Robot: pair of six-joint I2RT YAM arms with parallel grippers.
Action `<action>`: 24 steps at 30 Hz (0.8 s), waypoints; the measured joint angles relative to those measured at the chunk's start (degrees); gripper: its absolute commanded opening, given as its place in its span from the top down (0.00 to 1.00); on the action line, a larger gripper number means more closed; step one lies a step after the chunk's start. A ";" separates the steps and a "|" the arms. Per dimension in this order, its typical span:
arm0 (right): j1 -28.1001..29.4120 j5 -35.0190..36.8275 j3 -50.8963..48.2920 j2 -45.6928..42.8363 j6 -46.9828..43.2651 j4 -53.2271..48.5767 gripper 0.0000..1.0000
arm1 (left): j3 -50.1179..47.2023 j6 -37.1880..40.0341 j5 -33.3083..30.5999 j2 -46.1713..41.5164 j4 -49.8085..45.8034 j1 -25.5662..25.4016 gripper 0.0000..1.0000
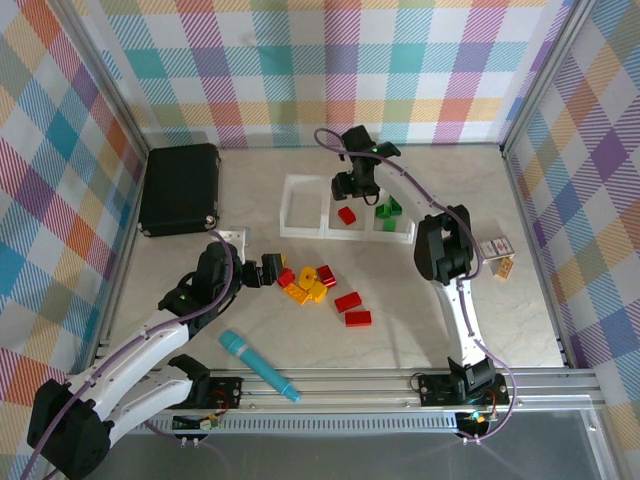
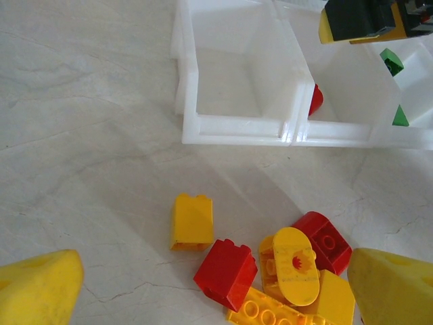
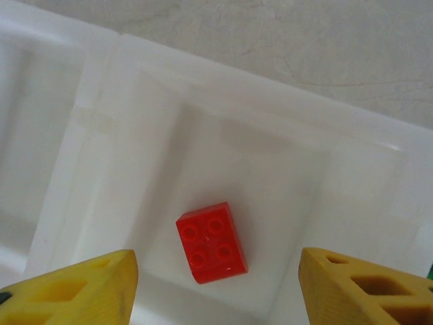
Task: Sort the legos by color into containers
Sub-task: Place the lego in the container, then pick up the lego from the bottom-center of the table.
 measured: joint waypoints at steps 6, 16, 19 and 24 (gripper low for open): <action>1.73 -1.55 -13.46 -12.33 2.45 1.68 0.34 | 0.13 -0.24 0.17 1.75 0.63 0.00 0.00; 8.22 -2.51 -42.38 -35.58 13.16 5.66 0.22 | 0.13 -0.26 0.68 4.46 5.16 0.00 0.00; 8.96 -2.49 -51.25 -39.91 18.91 6.03 0.22 | 0.13 -0.26 1.14 5.46 6.88 0.00 0.00; 11.72 -2.75 -61.64 -46.27 24.55 6.75 0.22 | 0.02 -0.44 1.95 6.67 8.79 -0.11 0.01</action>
